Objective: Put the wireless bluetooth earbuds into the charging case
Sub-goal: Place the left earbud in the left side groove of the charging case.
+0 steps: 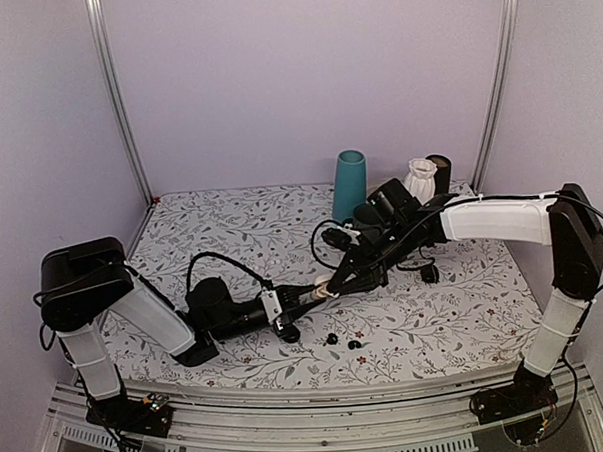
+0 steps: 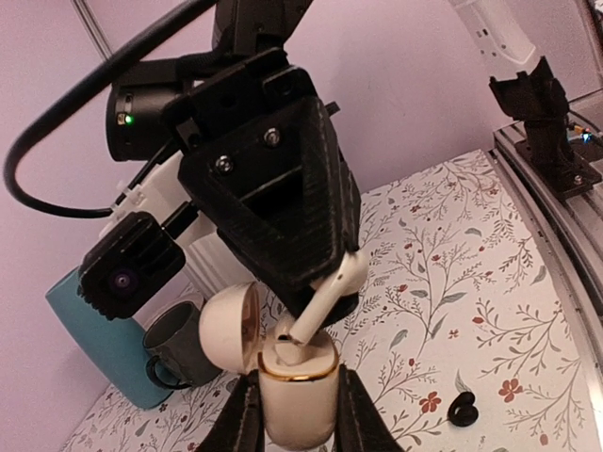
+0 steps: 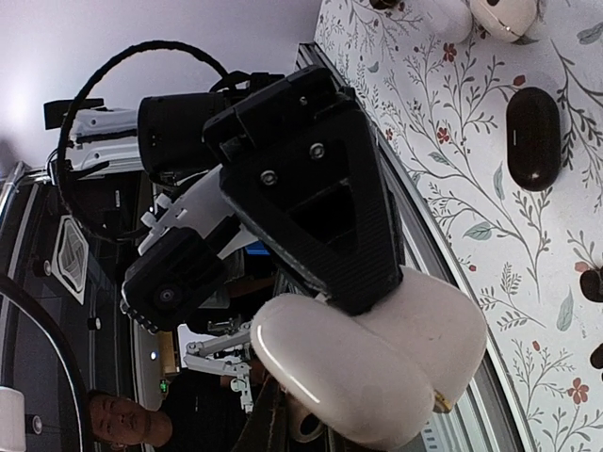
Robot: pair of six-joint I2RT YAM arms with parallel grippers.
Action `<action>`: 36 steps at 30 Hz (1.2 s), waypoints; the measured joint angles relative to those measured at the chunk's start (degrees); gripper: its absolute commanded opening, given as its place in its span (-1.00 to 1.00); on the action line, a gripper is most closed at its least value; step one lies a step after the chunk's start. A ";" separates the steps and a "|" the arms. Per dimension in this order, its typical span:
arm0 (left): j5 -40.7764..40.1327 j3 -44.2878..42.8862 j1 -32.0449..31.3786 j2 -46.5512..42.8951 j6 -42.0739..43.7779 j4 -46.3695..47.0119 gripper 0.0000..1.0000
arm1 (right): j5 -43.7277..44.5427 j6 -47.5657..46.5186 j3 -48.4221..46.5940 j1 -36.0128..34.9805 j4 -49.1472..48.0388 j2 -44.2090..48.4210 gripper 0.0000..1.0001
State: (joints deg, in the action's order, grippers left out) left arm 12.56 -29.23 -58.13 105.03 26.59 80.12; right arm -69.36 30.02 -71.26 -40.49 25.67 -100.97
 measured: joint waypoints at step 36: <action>-1.77 1.05 -0.50 5.05 1.92 3.21 -1.00 | -1.88 10.73 0.00 0.92 -1.77 -5.97 -0.86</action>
State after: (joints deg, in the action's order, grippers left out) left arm 10.79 -28.18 -58.63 110.08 28.51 83.33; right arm -71.24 40.75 -71.26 -39.57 23.90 -106.94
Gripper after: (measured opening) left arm 0.212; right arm 0.102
